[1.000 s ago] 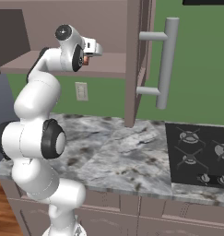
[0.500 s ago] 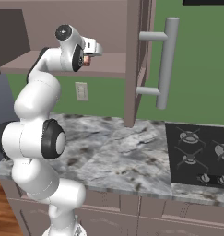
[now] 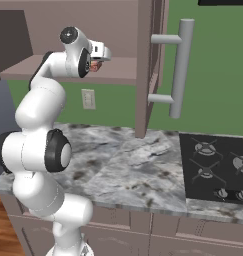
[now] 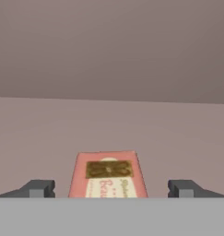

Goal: Pick up the bar soap and bar soap from the sink, and place them back in the cabinet, and close the cabinet doors.

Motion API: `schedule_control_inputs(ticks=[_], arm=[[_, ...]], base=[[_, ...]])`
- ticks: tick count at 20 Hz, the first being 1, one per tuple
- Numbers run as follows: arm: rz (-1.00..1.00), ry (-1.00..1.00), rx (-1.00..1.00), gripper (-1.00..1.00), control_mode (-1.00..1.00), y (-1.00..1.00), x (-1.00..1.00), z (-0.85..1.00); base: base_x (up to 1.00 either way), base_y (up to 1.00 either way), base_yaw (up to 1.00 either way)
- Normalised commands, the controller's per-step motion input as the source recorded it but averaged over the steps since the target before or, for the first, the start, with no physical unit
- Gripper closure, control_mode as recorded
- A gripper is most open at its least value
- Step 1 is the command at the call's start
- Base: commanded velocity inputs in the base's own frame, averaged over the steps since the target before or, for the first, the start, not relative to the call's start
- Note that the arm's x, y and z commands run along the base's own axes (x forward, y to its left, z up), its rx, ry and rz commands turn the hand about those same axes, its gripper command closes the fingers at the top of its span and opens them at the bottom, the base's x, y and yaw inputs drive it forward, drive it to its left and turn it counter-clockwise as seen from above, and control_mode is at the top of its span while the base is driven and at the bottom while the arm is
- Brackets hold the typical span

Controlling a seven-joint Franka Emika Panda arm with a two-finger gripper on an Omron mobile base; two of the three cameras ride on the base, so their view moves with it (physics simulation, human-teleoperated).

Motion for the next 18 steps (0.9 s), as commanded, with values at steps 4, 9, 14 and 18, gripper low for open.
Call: schedule_control_inputs(ticks=[4, 9, 14, 18], arm=[[0.0, 0.0, 0.0, -1.0, -1.0, 0.0, -0.05, -0.06], [0.0, -0.04, 0.0, -1.0, -1.0, 0.0, -0.16, -0.16], [0.0, -0.04, 0.0, -1.0, -1.0, 0.0, -0.37, -0.06], [0.0, -0.01, 0.0, -1.0, -1.0, 0.0, -0.53, 0.05]], base=[[0.0, 0.0, 0.0], [0.0, 0.0, 0.0], [0.0, 0.0, 0.0], [0.0, 0.0, 0.0]])
